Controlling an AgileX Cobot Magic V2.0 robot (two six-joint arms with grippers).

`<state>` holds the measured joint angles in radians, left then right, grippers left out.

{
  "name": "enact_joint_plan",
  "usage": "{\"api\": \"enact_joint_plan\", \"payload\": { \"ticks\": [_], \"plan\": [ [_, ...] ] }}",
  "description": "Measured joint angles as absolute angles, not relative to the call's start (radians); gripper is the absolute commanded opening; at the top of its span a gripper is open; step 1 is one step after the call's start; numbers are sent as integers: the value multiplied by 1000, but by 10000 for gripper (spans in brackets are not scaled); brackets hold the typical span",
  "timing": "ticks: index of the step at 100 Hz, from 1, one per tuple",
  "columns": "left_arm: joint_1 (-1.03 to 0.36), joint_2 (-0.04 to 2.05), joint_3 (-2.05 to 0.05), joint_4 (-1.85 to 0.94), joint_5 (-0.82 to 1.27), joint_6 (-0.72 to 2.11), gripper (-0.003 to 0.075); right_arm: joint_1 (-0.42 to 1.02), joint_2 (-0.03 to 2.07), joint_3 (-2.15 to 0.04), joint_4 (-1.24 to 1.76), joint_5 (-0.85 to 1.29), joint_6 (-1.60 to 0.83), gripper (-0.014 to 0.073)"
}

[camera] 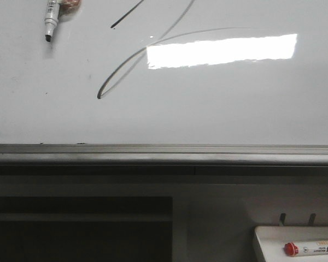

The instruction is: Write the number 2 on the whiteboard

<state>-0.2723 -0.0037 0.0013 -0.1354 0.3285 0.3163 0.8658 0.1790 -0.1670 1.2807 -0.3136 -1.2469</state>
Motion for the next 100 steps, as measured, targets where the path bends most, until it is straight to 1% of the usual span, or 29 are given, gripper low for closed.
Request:
{"api": "enact_joint_plan", "payload": {
  "ticks": [38,65,74,84,89,100],
  "plan": [
    [-272,-4,1,-135,328,316,-20,866,179,-165,1282,-316,-1247,-71],
    [-272,-4,1,-135,328,316,-20,866,179,-63,1354,-382,-1257,-71],
    [-272,-4,1,-135,328,316,-20,866,179,-59,1481,-377,-1354,-71],
    [-272,-4,1,-135,328,316,-20,866,179,-66,1721,-386,-1576,-71],
    [-272,-4,1,-135,328,316,-20,866,179,-71,1785,-403,-1678,-71],
    [-272,-4,1,-135,328,316,-20,866,179,-85,1844,-442,-1752,-71]
  ]
}}
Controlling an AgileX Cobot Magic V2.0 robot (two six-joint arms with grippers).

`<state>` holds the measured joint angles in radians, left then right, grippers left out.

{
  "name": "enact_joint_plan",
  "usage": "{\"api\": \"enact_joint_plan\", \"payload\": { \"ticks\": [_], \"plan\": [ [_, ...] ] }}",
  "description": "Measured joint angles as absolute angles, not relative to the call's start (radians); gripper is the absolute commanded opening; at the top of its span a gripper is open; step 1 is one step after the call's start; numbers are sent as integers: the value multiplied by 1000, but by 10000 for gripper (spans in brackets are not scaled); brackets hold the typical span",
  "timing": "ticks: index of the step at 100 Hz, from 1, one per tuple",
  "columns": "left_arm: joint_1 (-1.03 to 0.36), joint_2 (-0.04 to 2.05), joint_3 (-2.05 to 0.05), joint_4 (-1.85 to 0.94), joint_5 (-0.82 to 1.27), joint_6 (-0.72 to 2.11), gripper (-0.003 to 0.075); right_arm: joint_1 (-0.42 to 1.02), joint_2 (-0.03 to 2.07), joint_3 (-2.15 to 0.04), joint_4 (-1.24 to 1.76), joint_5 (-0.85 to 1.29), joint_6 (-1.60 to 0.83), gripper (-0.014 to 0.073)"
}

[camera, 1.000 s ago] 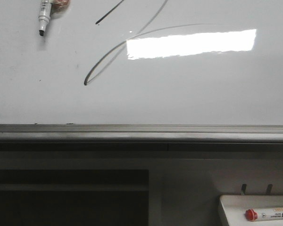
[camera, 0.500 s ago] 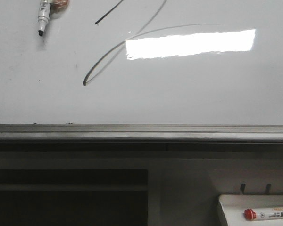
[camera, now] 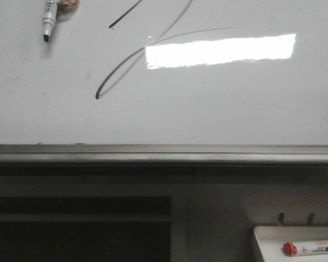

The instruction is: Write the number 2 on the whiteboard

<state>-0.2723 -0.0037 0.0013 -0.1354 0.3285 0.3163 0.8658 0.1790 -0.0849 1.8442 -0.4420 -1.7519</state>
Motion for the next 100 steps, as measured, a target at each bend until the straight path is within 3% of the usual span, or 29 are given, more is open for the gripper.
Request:
{"api": "enact_joint_plan", "payload": {
  "ticks": [23,54,78,90,100],
  "plan": [
    [-272,-4,1,-135,328,316,-20,866,179,-89,1844,-457,-1777,-71],
    [-272,-4,1,-135,328,316,-20,866,179,-113,1621,-486,-1702,-71],
    [-272,-4,1,-135,328,316,-20,778,203,-6,932,-568,-1014,-71],
    [-272,-4,1,-135,328,316,-20,611,245,15,638,-488,-645,-71],
    [-272,-4,1,-137,328,316,-20,406,256,15,351,-299,-311,-71]
  ]
}}
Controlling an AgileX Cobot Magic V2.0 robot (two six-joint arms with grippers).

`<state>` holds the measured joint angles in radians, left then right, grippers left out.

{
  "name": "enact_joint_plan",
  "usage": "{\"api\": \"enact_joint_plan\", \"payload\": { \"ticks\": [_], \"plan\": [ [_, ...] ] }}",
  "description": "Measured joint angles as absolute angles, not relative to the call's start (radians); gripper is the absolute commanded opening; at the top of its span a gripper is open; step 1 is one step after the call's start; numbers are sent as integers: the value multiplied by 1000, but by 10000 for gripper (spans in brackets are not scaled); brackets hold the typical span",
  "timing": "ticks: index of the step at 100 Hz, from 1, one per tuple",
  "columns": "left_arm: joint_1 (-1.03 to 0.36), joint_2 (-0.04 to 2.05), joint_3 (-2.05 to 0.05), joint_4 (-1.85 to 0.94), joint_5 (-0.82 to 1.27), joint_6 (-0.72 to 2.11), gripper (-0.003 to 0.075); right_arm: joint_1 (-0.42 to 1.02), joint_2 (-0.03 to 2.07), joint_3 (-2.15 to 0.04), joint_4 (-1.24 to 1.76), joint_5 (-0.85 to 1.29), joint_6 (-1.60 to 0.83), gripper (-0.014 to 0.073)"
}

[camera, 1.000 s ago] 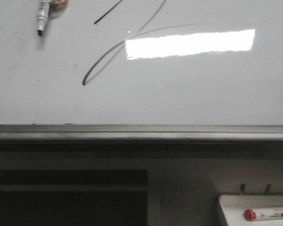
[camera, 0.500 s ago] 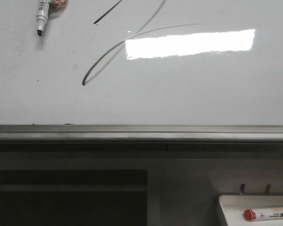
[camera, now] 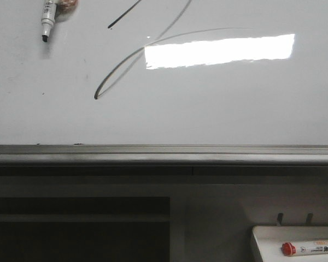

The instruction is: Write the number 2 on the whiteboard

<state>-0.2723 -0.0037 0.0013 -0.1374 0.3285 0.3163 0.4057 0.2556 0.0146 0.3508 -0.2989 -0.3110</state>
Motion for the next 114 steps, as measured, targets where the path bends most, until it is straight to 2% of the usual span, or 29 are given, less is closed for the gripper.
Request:
{"api": "enact_joint_plan", "payload": {
  "ticks": [13,38,114],
  "plan": [
    [-272,-4,1,-137,328,316,-20,226,220,15,-24,-65,97,-71],
    [-272,-4,1,-137,328,316,-20,166,0,15,-134,308,223,-71],
    [-272,-4,1,-139,330,316,-20,166,-9,15,-141,318,229,-71]
  ]
}}
